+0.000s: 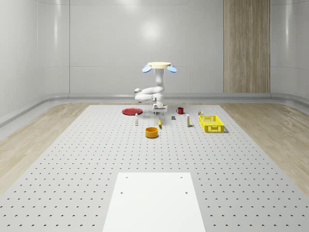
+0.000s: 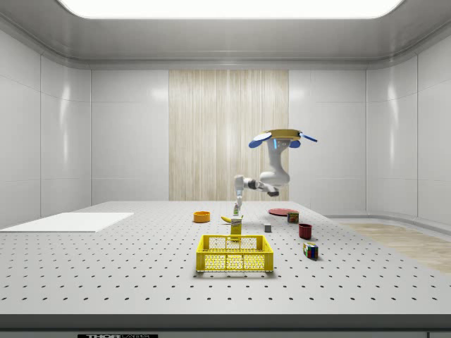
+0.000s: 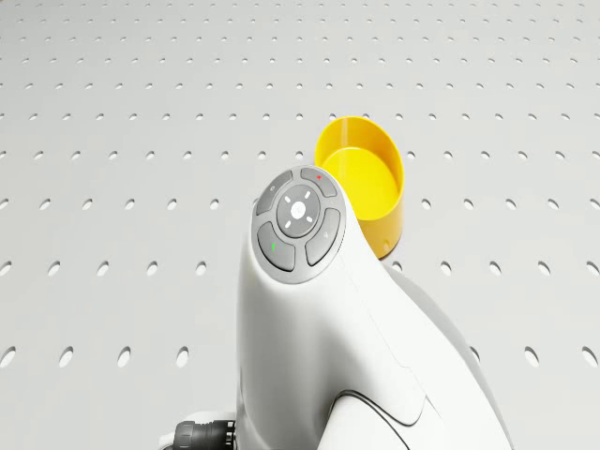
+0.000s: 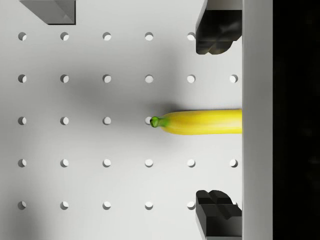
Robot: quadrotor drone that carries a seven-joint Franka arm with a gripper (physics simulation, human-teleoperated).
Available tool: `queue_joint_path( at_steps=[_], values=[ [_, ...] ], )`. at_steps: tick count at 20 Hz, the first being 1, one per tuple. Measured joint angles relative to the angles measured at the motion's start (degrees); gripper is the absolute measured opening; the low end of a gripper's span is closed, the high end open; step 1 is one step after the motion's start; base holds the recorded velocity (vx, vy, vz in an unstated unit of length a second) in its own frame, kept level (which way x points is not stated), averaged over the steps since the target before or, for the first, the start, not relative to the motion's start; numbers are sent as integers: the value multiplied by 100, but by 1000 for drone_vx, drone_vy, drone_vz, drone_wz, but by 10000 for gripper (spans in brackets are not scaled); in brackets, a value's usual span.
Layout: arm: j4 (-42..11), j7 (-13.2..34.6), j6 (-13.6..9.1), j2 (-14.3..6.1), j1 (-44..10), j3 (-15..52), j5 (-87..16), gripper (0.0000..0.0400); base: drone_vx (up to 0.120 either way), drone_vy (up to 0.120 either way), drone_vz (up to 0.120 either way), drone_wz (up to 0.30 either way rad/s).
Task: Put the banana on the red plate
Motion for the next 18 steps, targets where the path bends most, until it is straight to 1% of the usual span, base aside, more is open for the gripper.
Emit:
queue_joint_path(
  at_steps=[5, 6, 7, 11, 14, 18],
  values=[
    [6, 25, 96, -103, -28, 23, 48, 400, 120, 0, -120, 0],
    [7, 30, 115, -124, -33, 28, 57, 400, 40, 0, -120, 0],
    [8, 35, 133, -143, -38, 32, 66, 400, 0, 0, 0, 0],
    [13, 53, 205, -221, -58, 49, 101, 400, 0, 0, -120, 0],
    [25, 57, 287, -287, -67, -7, 64, 400, 0, 0, 0, 0],
    [74, 43, 457, -388, -79, -238, -136, 400, 0, 0, 0, 0]
  ],
)
